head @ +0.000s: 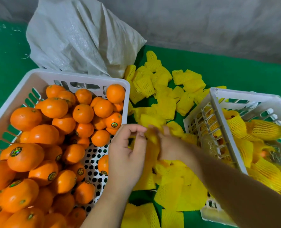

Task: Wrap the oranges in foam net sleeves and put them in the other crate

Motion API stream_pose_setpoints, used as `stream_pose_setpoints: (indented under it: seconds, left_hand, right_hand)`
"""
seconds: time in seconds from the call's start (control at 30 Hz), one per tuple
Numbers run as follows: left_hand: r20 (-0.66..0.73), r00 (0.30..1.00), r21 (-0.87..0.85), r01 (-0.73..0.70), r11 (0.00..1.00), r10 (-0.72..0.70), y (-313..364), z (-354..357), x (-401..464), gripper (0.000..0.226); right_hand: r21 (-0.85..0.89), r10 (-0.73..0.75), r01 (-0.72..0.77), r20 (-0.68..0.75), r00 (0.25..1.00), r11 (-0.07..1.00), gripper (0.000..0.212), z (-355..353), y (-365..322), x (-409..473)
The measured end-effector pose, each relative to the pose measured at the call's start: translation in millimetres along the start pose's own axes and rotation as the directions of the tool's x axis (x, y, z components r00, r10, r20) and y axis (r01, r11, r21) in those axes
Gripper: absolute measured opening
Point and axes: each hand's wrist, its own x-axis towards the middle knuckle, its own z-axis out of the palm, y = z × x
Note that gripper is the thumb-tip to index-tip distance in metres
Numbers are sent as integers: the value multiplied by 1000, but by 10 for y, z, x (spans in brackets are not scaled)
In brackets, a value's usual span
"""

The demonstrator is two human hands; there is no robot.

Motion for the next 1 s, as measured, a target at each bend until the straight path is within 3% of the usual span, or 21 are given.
stream_pose_setpoints:
  seconds: [0.1,0.17,0.27,0.37,0.47,0.6,0.67,0.73,0.87,0.9,1.0]
  left_hand:
    - [-1,1000,-6,-9,1000,9,-4,0,-2,18]
    - [13,1000,2,-15,1000,15,-22,-3,1,16]
    - [30,999,0,-27,1000,27,-47,-5,2,19]
    - [34,998,3,-48,999,48,-55,-5,0,20]
    - [49,998,-3,-44,999,44,-62,11,0,15]
    - [41,997,6,-68,998,68,-65,15,-3,15]
    - [49,997,-3,-65,998,65,-74,20,-2,15]
    - [55,996,6,-77,997,77,-79,24,-2,15]
    - [52,993,27,-108,994,106,-87,22,-6,15]
    - [55,993,21,-104,994,102,-89,24,-5,15]
    - [62,994,18,-92,996,90,-103,31,-3,17]
  right_hand:
    - [22,59,-60,34,998,998,135,-430,117,-6]
    - [-75,75,-71,53,996,995,137,-784,171,17]
    - [-214,129,-107,95,987,971,124,-1129,239,171]
    - [-167,129,-124,16,992,978,93,-1263,304,452]
    - [-12,179,-183,-164,970,983,83,-1044,270,857]
    - [136,322,-330,75,944,934,112,-310,272,1101]
    - [213,335,-346,87,938,914,117,15,278,1103]
    - [279,329,-325,34,944,904,105,204,203,1081]
    - [514,333,-254,-67,941,819,47,429,122,962]
    - [504,331,-248,-81,940,828,43,492,140,903]
    - [342,289,-252,-58,956,905,64,678,142,668]
